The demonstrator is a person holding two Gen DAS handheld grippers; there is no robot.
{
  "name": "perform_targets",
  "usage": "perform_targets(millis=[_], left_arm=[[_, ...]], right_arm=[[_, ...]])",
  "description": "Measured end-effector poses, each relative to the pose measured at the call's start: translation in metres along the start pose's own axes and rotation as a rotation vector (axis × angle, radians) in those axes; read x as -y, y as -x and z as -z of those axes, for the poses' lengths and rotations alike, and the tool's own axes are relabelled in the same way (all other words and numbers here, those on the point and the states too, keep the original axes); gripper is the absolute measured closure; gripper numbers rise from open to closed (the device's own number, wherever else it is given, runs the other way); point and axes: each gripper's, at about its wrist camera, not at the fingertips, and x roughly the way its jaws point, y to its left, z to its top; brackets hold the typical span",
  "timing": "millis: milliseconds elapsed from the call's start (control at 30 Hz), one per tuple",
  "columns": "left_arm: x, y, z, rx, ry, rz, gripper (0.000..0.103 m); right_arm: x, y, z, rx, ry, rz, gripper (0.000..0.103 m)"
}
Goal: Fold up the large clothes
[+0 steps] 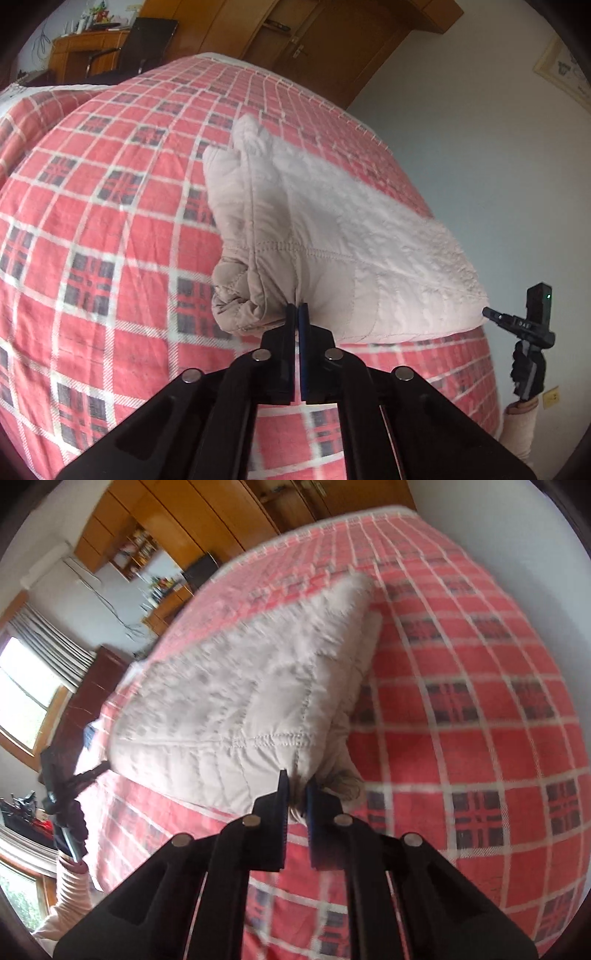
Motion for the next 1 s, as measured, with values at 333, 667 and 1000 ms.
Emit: perform_targets(millis=[333,667,1000], left_arm=[[-0.008,-0.006,0.01,-0.032,-0.001,0.011,0.098],[-0.007,0.026,-0.02,0.035,0.045,0.037,0.067],[-0.012,0.001,-0.01,-0.009,0.05,0.009,0.103]], right_arm=[[0.002,-0.018,0.006,-0.043,0.006,0.033,0.095],[-0.002,0.0,-0.001,-0.012,-0.016,0.007,0.084],[0.006,-0.011,0.0,-0.033,-0.041,0.009,0.083]])
